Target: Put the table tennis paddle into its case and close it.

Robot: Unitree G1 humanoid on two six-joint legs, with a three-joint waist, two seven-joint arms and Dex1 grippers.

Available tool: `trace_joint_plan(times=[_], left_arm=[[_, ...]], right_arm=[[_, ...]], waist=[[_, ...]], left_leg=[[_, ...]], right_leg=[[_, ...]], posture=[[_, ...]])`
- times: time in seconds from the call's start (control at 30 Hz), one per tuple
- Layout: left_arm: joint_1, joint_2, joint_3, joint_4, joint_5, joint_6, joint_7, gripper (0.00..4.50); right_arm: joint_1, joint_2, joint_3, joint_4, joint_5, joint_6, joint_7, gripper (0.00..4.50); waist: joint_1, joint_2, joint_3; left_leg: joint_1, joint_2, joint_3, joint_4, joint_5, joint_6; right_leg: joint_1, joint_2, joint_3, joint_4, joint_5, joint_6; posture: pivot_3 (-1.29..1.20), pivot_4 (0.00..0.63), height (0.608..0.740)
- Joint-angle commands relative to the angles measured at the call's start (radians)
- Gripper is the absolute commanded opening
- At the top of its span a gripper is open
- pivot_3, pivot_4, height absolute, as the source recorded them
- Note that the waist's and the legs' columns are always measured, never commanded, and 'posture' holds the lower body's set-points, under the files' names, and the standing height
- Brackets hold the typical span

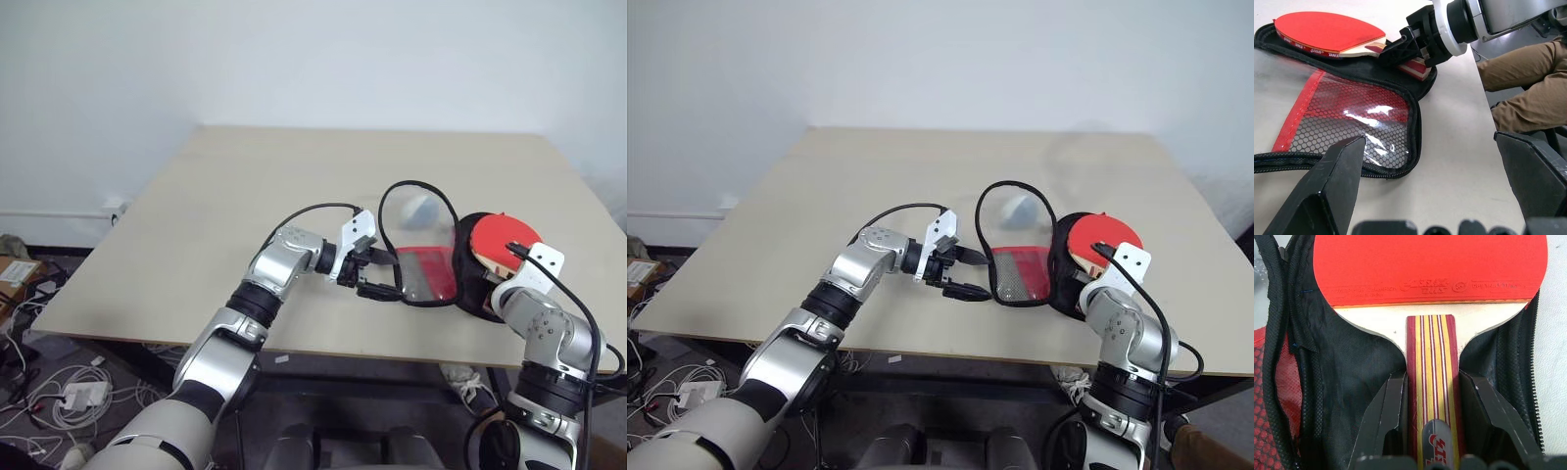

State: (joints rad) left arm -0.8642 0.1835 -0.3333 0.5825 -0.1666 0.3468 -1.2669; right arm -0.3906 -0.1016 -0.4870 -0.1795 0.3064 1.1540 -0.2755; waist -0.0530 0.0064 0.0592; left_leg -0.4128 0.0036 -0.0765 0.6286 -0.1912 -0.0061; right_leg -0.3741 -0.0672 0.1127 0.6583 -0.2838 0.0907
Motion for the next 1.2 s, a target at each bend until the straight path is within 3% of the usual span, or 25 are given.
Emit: trace_joint_plan(times=[0.03,0.43,0.47,0.73,1.0,1.2], left_arm=[[-0.022,0.003,0.014,-0.02,0.003,-0.015,-0.002,4.5],[-0.004,0.006,0.02,-0.043,-0.003,-0.004,0.014,4.5],[-0.003,0.007,0.02,-0.045,-0.003,-0.004,0.014,4.5],[-0.01,0.006,0.031,-0.044,-0.014,0.008,0.021,4.5],[-0.036,0.026,0.075,0.004,-0.015,0.018,0.03,4.5],[-0.095,0.042,0.12,0.136,0.0,-0.037,0.074,4.5]], right_arm=[[-0.038,0.004,0.046,-0.018,-0.01,-0.014,0.015,1.13],[-0.041,0.009,0.09,0.03,-0.036,-0.011,0.05,1.13],[-0.043,0.009,0.091,0.031,-0.037,-0.011,0.051,1.87],[-0.051,0.001,0.096,0.031,-0.045,-0.017,0.071,4.47],[-0.07,-0.042,0.103,-0.136,0.004,-0.164,0.161,4.47],[-0.009,-0.106,0.328,-0.227,-0.004,-0.197,0.313,4.47]], waist=[[-0.002,0.0,0.0],[-0.009,0.0,0.0],[-0.013,0.0,0.0],[-0.02,0.0,0.0],[-0.02,0.0,0.0],[-0.021,-0.001,0.0]], left_leg=[[0.0,0.0,0.0,0.0,0.0,0.0],[0.001,0.001,0.001,0.0,0.0,0.0],[0.001,0.001,0.001,0.0,0.0,0.0],[0.001,0.001,0.0,-0.001,0.0,0.0],[0.0,0.001,0.0,-0.001,0.0,0.0],[0.0,0.002,0.0,-0.001,0.0,0.0]], right_leg=[[0.0,0.0,0.0,0.0,0.0,0.0],[0.0,0.001,0.001,0.0,0.0,0.0],[0.0,0.001,0.0,0.0,0.0,0.0],[0.0,0.001,0.0,0.0,0.0,0.0],[0.0,0.001,0.0,0.0,0.0,0.0],[-0.001,0.002,0.0,0.0,0.0,0.0]], posture=[[0.0,0.0,0.74],[0.0,0.0,0.74],[0.0,0.0,0.74],[0.0,0.0,0.74],[0.0,0.0,0.74],[0.0,0.0,0.74]])
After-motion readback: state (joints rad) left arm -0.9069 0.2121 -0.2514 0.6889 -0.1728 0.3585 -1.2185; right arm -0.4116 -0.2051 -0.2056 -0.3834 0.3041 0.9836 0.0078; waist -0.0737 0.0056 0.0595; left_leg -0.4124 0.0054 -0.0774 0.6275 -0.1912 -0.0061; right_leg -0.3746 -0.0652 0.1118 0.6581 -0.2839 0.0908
